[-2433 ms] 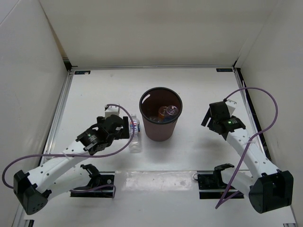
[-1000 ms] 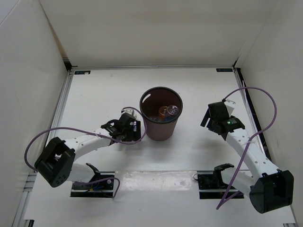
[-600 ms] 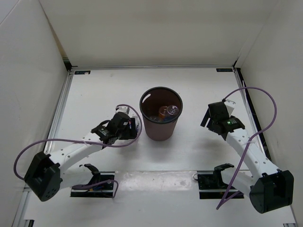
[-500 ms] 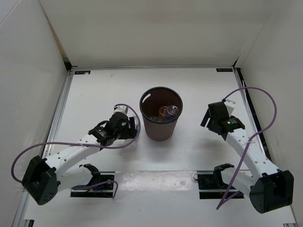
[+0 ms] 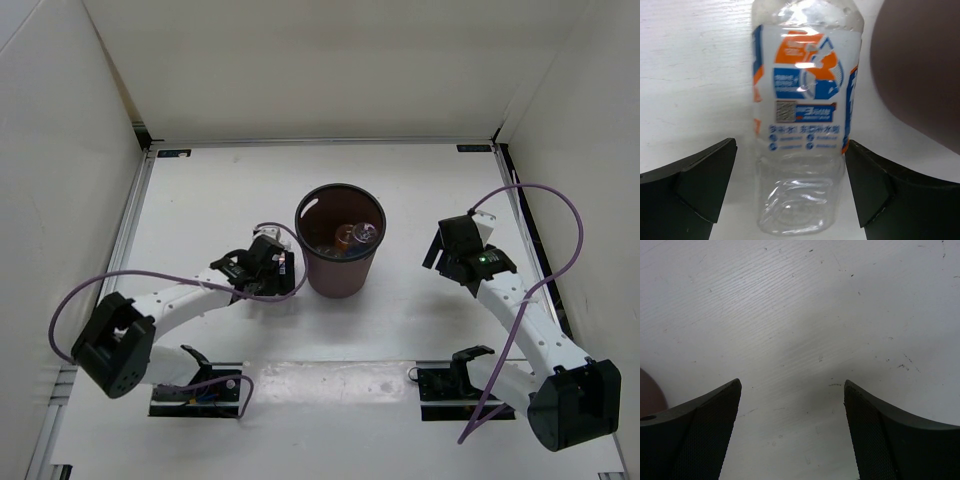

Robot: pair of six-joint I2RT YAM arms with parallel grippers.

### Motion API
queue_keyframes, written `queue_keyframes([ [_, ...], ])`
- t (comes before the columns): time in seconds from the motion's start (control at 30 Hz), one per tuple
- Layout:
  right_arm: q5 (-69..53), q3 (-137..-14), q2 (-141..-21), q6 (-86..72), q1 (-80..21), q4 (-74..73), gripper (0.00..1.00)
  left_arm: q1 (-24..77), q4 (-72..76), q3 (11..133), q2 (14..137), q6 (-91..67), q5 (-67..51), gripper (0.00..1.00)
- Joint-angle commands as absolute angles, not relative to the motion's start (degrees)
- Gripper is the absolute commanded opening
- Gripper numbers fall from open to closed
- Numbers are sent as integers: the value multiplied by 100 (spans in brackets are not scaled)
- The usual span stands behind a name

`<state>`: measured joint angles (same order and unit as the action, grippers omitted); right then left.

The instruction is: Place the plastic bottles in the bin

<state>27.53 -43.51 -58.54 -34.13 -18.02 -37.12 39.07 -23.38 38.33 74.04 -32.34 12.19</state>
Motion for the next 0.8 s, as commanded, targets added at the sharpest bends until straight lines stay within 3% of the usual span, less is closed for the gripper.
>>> queue_keyframes([
  [0.0, 2865, -4579, -5845, -3437, -1811, -3674, 85, 3885, -2118, 4139, 7680, -3191, 1003, 100],
  [0.23, 2865, -4597, -5836, -3445, -1828, -3674, 85, 3876, -1837, 3964, 8025, -3173, 853, 88],
  [0.43, 2865, -4597, -5845, -3445, -1837, -3683, 85, 3876, -2117, 3964, 7516, -3102, 1062, 65],
  [0.77, 2857, -4597, -5836, -3436, -1846, -3674, 85, 3885, -3261, 4473, 5390, -2709, 1933, 65],
])
